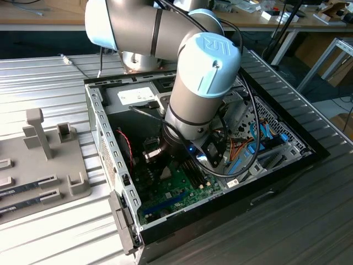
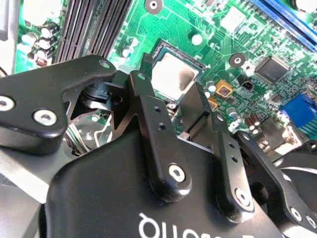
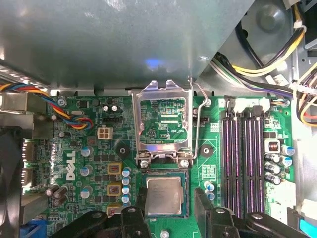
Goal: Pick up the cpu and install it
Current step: 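Place the cpu into insertion slot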
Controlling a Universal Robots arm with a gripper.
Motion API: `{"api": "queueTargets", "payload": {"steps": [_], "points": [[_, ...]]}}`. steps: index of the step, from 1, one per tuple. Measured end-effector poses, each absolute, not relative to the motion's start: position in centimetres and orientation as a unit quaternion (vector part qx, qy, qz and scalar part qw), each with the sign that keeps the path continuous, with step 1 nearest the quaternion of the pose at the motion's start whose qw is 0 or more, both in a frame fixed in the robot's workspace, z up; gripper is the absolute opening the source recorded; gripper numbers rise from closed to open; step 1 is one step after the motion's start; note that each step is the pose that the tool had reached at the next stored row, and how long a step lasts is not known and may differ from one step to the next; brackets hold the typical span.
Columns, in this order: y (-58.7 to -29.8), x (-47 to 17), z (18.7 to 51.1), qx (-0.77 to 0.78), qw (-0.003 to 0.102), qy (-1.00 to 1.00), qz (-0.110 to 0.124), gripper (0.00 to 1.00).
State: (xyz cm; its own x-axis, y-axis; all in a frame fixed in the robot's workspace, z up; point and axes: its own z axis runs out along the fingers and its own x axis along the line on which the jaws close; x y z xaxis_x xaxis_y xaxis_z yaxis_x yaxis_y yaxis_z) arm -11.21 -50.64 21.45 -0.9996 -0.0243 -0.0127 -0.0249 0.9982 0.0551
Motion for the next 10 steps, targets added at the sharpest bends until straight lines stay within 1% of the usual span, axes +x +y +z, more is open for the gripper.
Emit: {"api": "queueTargets", "payload": {"steps": [5,8,10], "points": [[-50.63,-11.21,22.39,-0.012,0.006,0.999,0.031,0.50],[-50.63,-11.21,22.26,-0.012,0.006,0.999,0.032,0.50],[-50.63,-11.25,21.56,-0.012,0.006,0.999,0.032,0.50]]}}
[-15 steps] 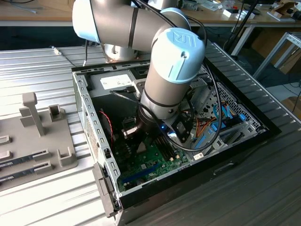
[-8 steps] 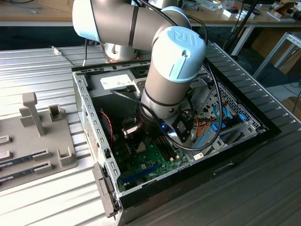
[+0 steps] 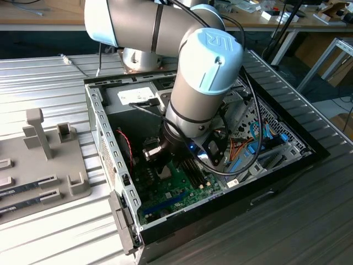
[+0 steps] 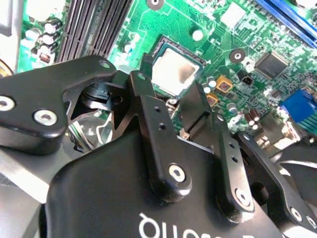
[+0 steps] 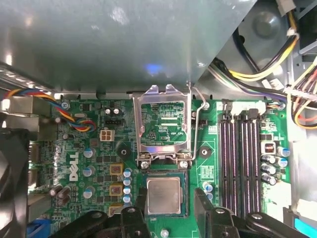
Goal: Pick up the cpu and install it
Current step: 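Place the cpu into insertion slot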
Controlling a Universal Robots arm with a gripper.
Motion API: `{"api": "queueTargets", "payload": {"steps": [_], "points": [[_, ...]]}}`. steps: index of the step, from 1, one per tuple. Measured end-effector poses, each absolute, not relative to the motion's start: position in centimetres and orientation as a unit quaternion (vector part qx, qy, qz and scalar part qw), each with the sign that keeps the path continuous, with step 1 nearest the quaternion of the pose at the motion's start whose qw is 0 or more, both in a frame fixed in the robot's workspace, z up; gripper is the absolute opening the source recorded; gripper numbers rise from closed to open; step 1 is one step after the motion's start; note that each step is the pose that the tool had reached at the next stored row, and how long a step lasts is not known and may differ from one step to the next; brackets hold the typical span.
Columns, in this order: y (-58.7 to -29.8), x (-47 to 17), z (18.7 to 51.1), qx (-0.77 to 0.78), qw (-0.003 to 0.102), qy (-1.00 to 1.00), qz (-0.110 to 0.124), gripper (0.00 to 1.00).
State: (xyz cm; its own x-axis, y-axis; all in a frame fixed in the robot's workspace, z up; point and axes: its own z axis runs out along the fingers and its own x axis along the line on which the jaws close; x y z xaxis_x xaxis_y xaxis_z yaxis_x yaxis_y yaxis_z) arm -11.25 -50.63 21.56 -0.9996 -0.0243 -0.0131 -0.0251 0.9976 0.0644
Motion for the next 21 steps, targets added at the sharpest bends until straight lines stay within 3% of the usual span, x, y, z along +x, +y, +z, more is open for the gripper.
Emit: {"api": "queueTargets", "payload": {"steps": [21], "points": [[-50.65,-10.99,20.47,-0.011,0.006,0.999,0.032,0.50]]}}
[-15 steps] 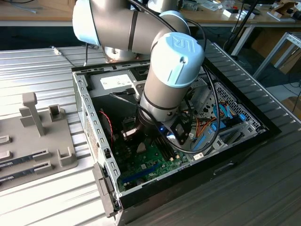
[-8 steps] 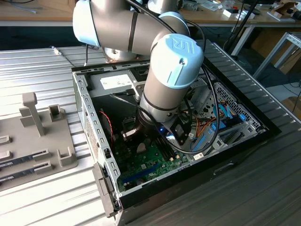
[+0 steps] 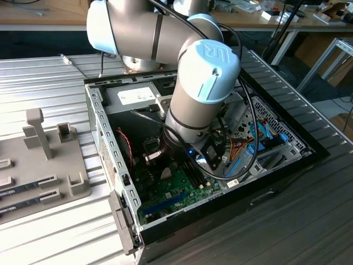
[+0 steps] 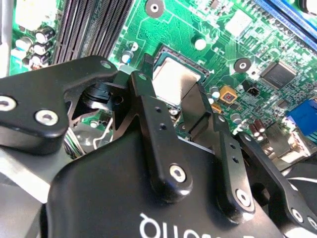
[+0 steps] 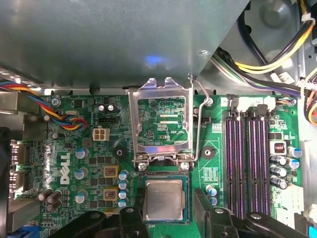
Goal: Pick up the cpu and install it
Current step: 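Place the cpu into insertion slot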
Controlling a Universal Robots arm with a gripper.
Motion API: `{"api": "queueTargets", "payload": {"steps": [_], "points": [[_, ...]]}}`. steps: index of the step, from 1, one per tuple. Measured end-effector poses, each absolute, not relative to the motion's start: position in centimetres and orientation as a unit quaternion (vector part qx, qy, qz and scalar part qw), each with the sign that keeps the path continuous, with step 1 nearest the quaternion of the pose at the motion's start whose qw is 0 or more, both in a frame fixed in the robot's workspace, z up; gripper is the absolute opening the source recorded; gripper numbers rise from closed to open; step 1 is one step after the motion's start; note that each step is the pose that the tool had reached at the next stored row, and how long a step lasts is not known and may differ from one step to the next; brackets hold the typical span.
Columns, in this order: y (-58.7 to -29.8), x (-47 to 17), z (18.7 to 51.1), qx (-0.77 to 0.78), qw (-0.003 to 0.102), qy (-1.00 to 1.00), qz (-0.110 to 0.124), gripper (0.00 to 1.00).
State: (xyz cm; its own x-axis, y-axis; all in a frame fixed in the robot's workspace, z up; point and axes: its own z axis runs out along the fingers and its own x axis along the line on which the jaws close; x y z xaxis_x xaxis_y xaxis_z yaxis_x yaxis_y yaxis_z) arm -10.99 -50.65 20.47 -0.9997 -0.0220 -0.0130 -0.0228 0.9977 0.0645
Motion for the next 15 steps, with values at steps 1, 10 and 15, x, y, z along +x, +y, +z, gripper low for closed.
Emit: {"api": "queueTargets", "payload": {"steps": [1,10,15], "points": [[-50.65,-10.99,20.59,-0.011,0.006,0.999,0.033,0.50],[-50.61,-10.94,21.42,-0.011,0.006,0.999,0.035,0.48],[-50.58,-10.22,21.42,-0.011,0.004,0.999,0.035,0.24]]}}
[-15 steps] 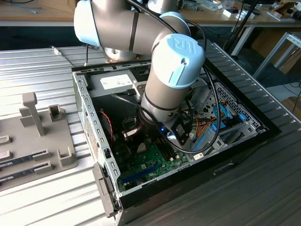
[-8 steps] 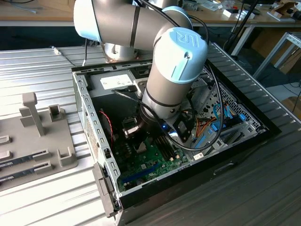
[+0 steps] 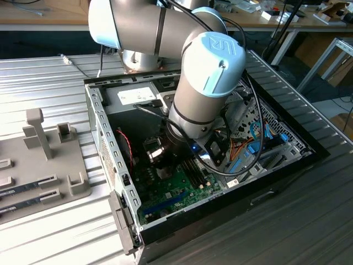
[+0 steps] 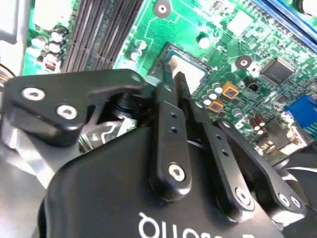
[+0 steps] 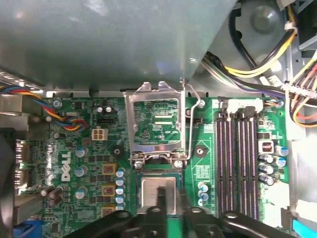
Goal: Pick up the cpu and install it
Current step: 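Place the cpu into insertion slot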
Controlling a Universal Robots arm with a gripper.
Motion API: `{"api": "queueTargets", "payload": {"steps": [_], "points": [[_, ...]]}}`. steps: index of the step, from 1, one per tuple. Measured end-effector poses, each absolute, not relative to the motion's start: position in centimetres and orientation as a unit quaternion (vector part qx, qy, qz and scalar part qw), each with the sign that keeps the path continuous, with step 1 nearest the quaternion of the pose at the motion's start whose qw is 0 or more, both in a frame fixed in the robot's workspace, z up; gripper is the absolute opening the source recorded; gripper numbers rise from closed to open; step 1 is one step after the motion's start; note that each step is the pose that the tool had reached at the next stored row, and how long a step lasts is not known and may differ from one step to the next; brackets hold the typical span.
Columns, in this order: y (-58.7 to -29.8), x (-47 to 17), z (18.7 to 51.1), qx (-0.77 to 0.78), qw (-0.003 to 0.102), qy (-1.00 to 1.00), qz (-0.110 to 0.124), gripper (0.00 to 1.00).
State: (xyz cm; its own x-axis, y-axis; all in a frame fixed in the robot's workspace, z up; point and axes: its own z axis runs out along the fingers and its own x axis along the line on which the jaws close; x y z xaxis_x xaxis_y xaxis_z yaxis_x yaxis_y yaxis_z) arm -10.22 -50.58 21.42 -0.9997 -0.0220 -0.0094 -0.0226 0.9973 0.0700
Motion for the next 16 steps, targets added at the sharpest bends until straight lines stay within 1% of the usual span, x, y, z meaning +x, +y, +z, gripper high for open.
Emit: {"api": "queueTargets", "payload": {"steps": [2,4,5,6,16], "points": [[-50.4,-9.6,21.4,-0.011,0.004,0.999,0.035,0.11],[-50.0,-8.6,21.5,-0.011,0.003,0.999,0.035,0.11],[-49.3,-7.3,22.0,-0.011,0.003,0.999,0.036,0.11],[-49.1,-6.7,22.3,-0.011,0.003,0.999,0.040,0.11],[-49.1,-6.7,22.3,-0.011,0.003,0.999,0.040,0.11]]}}
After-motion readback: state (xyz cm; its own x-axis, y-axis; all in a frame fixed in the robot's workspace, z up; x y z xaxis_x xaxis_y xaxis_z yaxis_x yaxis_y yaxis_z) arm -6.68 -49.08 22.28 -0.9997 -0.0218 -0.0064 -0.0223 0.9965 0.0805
